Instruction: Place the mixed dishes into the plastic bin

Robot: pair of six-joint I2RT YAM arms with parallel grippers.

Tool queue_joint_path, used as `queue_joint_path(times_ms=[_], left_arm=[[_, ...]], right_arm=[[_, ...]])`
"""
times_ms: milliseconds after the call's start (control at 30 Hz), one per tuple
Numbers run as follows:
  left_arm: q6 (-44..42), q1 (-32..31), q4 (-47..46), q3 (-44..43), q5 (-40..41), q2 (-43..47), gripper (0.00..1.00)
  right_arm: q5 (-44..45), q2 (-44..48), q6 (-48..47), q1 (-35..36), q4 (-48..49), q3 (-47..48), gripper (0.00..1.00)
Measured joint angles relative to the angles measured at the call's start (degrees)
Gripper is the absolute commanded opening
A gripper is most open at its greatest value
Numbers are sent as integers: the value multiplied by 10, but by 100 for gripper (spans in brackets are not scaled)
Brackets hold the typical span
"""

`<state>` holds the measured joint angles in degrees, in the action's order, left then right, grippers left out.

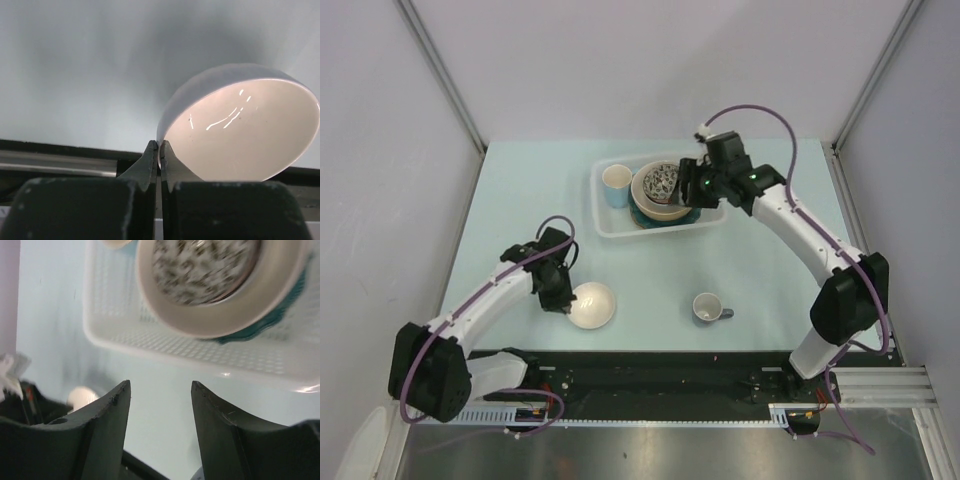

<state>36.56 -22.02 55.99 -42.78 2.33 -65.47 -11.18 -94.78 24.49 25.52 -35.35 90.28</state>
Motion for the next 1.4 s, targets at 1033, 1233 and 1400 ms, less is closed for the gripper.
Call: queue_joint_path(times_ms=[1033, 1233, 1400], left_arm=[[0, -107, -115, -139, -10, -170, 2], [-1, -104, -121, -123, -32, -144, 0], [-1, -95, -126, -112, -60, -129, 0]], right_arm=[[8, -118, -21, 244, -92, -89, 51], [34, -124, -11, 257, -84, -89, 48], [50, -132, 2, 259, -70, -89, 49]])
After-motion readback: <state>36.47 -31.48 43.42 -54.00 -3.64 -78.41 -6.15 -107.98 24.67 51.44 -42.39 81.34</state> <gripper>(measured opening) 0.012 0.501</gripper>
